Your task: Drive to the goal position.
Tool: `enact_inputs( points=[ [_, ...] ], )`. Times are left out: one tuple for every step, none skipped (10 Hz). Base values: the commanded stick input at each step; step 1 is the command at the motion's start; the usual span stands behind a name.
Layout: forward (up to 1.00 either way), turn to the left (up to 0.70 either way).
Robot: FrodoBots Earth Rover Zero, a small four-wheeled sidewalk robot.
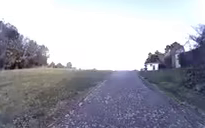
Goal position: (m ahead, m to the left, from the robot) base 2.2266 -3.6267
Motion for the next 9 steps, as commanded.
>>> enact_inputs(
  points=[
    [0.50, 0.03],
    [0.50, 0.03],
    [0.50, 0.01],
    [0.50, 0.00],
    [0.50, 0.00],
    [0.50, 0.00],
    [0.50, 0.00],
    [0.50, 0.03],
    [0.50, 0.03]
  ],
)
